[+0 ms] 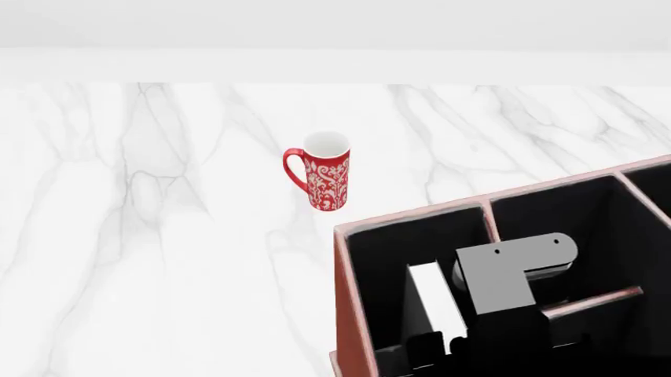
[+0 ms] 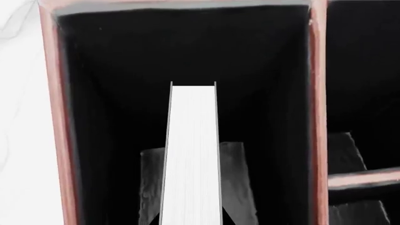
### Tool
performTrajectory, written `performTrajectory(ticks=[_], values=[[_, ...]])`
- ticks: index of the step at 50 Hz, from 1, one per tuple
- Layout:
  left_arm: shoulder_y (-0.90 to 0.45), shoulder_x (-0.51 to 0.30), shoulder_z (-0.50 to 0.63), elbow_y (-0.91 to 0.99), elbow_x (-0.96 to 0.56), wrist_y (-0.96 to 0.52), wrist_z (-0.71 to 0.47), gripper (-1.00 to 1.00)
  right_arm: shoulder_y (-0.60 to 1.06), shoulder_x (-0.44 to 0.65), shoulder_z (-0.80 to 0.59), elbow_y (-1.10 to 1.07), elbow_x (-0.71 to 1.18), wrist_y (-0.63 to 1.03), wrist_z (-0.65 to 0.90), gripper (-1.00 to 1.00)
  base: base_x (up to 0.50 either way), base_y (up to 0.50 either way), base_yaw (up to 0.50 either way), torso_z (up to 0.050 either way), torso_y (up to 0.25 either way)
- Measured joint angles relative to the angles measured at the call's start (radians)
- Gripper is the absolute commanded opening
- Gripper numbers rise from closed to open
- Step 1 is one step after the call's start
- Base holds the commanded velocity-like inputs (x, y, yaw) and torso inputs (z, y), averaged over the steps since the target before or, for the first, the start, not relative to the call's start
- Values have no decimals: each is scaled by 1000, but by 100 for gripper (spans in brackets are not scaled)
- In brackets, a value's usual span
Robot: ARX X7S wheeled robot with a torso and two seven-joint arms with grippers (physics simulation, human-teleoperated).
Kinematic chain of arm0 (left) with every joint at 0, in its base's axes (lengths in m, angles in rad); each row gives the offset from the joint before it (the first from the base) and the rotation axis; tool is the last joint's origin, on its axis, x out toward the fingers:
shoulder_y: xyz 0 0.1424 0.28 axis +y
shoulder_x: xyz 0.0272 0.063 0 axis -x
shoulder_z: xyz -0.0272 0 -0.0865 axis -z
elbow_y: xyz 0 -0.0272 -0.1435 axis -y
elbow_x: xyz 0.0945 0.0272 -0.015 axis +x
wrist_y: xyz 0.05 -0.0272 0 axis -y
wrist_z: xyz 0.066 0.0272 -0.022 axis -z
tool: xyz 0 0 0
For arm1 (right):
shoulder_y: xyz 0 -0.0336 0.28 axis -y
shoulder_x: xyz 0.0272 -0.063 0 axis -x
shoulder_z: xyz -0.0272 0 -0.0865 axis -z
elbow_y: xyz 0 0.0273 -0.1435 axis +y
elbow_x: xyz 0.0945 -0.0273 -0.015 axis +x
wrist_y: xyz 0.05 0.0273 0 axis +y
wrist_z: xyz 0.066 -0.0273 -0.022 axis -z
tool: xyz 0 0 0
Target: Pick up the book and place it in the left compartment of the caddy.
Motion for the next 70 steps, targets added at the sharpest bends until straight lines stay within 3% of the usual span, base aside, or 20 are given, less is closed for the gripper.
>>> performTrajectory(ticks=[70], values=[[12, -8, 2, 8, -3, 12, -6, 100, -64, -19, -41, 33, -88, -71, -73, -100, 0, 0, 0, 0, 1]])
